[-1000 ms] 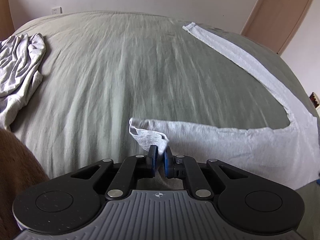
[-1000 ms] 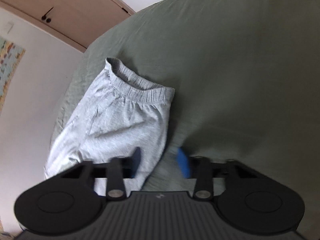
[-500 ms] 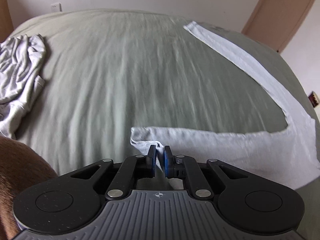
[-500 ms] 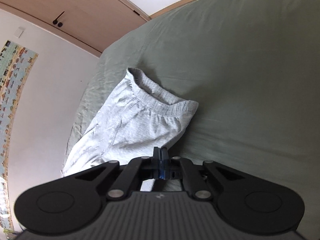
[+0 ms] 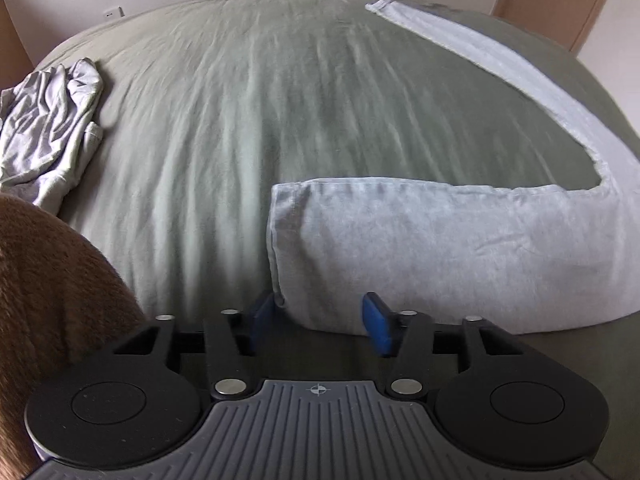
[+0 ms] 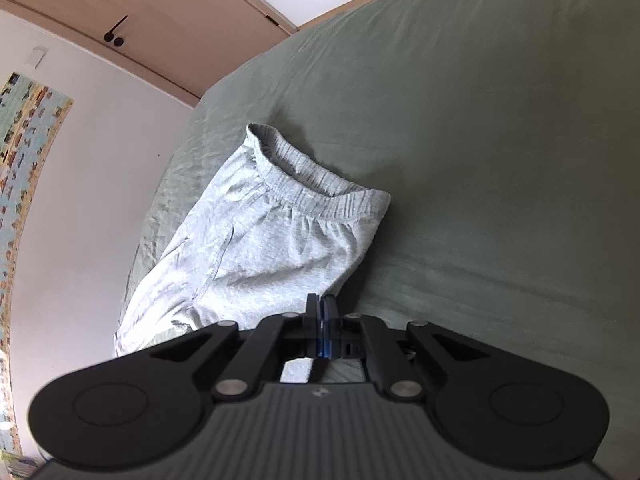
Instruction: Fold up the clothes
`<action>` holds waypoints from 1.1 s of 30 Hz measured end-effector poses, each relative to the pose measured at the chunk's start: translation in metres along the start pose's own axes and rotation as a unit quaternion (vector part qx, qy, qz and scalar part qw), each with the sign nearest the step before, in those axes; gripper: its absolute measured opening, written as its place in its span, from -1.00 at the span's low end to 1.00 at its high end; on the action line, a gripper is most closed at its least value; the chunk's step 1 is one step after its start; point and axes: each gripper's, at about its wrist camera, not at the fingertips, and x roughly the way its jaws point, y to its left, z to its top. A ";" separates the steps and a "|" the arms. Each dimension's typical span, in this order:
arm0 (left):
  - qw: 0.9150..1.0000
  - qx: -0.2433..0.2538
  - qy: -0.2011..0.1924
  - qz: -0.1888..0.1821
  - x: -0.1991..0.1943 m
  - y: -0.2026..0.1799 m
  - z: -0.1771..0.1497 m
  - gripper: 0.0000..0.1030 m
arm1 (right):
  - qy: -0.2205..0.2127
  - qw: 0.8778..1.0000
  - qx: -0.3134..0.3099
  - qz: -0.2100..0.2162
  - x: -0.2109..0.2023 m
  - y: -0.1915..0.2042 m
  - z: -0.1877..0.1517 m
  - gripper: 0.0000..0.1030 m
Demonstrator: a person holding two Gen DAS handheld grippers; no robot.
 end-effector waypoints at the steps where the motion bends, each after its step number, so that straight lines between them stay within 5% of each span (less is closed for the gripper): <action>1: 1.000 0.002 0.000 0.005 0.002 -0.001 -0.001 -0.07 | 0.000 1.000 -0.005 -0.002 0.000 0.002 0.000 -0.92; 11: 0.999 -0.018 0.027 -0.005 0.023 -0.004 -0.003 -0.07 | 0.006 1.000 -0.009 -0.002 0.000 -0.005 0.001 -0.92; 13: 0.999 -0.022 0.030 -0.002 0.024 -0.004 -0.001 -0.18 | 0.007 1.000 -0.008 -0.002 0.000 -0.006 0.001 -0.92; 18: 0.999 -0.022 0.033 -0.015 0.025 -0.001 0.005 -0.84 | 0.007 1.000 -0.005 -0.002 -0.001 -0.009 0.002 -0.91; 33: 0.997 -0.037 -0.017 -0.066 -0.018 0.004 0.041 -0.89 | -0.007 1.000 -0.009 0.003 -0.014 -0.003 0.008 -0.91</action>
